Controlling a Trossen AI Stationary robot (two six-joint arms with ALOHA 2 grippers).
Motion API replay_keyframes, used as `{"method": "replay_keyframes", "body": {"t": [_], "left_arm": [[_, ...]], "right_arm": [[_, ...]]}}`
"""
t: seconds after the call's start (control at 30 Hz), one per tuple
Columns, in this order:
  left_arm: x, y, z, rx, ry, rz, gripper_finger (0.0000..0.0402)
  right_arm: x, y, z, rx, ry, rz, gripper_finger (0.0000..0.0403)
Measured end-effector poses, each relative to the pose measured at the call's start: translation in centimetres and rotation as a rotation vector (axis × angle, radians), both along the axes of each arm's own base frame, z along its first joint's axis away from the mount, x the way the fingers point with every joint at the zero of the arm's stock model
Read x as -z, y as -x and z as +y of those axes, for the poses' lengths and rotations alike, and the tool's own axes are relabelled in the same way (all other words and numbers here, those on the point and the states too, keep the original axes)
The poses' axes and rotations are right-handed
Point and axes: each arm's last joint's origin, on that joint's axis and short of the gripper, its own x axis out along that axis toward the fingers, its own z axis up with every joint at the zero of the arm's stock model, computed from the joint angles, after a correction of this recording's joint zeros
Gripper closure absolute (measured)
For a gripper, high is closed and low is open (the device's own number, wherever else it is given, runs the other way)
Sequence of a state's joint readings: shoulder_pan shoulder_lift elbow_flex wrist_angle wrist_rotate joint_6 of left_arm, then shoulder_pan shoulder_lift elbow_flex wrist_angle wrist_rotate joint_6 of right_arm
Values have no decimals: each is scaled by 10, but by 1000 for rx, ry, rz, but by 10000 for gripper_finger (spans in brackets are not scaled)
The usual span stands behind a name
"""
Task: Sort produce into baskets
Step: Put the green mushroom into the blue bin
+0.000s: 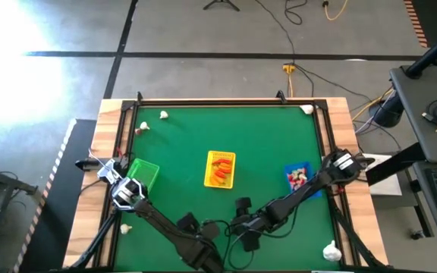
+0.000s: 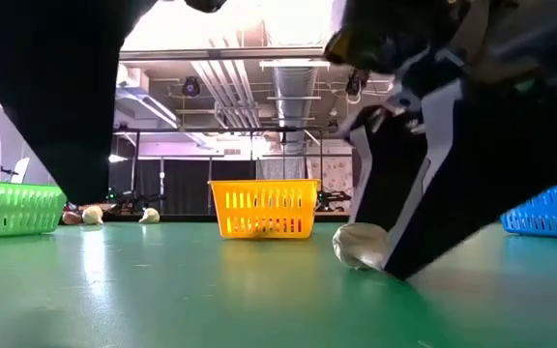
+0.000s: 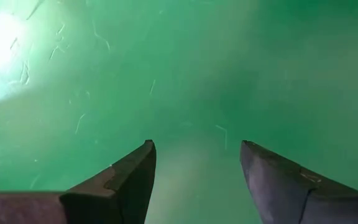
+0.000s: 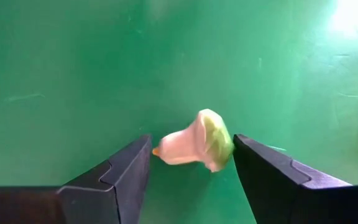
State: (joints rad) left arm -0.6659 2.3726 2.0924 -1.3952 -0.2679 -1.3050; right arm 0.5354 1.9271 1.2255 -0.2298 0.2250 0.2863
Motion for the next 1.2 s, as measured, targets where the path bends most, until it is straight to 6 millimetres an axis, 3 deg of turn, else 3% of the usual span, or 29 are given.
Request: {"method": "replay_keyframes", "body": {"t": [0.27,0.53,0.63,0.73,0.87,1.03,1.1,1.2], "left_arm": [[16,10,-1,53,-15,24,186],[57,46,-16,198,14,96,209],[61,53,-24,175,2,52,220],[56,51,-27,125,-11,16,230],[51,55,-28,73,-85,-20,240],[50,71,-21,31,-183,10,246],[50,82,-15,8,-200,16,247],[51,101,-6,-10,-217,14,247]], "right_arm": [[13,-3,2,10,-9,22,198],[10,-5,3,153,-62,13,292],[-4,-5,2,250,-85,57,330],[-42,3,1,319,-72,78,359],[-100,36,-9,377,26,122,370],[-137,94,-44,634,230,146,370],[-145,117,-59,758,251,124,370],[-142,142,-76,923,195,100,370]]}}
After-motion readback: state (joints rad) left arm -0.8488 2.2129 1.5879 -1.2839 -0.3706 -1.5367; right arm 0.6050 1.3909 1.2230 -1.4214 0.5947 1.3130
